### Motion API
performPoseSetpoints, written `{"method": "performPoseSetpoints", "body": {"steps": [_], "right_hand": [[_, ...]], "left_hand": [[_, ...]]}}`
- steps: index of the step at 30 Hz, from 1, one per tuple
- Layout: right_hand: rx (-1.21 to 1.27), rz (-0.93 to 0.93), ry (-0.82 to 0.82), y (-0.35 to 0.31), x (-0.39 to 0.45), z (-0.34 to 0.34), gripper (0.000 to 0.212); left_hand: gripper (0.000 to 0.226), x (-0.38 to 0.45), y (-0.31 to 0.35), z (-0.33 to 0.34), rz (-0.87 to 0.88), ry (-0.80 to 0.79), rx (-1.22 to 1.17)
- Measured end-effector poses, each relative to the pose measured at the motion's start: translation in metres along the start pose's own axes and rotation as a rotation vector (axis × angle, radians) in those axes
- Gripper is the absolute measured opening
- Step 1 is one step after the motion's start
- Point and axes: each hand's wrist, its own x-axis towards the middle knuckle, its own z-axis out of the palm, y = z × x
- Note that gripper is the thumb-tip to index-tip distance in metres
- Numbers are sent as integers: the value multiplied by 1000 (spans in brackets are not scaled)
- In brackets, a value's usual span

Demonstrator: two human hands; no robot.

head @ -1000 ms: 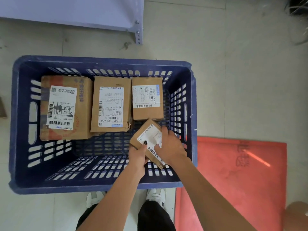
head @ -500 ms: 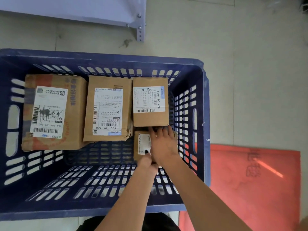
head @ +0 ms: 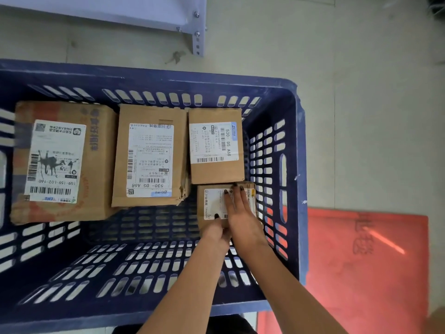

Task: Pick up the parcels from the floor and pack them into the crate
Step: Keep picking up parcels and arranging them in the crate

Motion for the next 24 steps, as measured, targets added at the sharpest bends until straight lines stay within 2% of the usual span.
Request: {"method": "performPoseSetpoints", "body": {"steps": [2,4,6,8,10,12,15,18,21,24], "right_hand": [[-11,42,-38,-4,-6,-7,82],[16,116,-70,-10,-18,-16,84],[32,164,-108,-21,-40,-28,88],[51,194,-129,-38,-68,-40,89],[86,220,-127,-60,-100,-56,80],[120,246,-128,-86,-133,-75,70],[201,259,-165,-131,-181,-99,71],[226,239,-175,-182,-219,-122,72],[201,155,-171,-239,-247,-140,71],[182,57,-175,-293,-276,-151,70]], "left_hand": [[50,-10,3,-5,8,-20,35],[33,-27,7,-9,-5,-5,72],[27,-50,14,-16,-25,26,95],[25,-80,21,-27,-3,45,189],[14,-116,31,-41,42,79,349],[27,-155,40,-61,115,129,543],[47,-224,57,-102,311,207,902],[54,-290,76,-148,422,166,1151],[56,-340,103,-200,509,189,1346],[57,-381,130,-253,561,245,1358]]}}
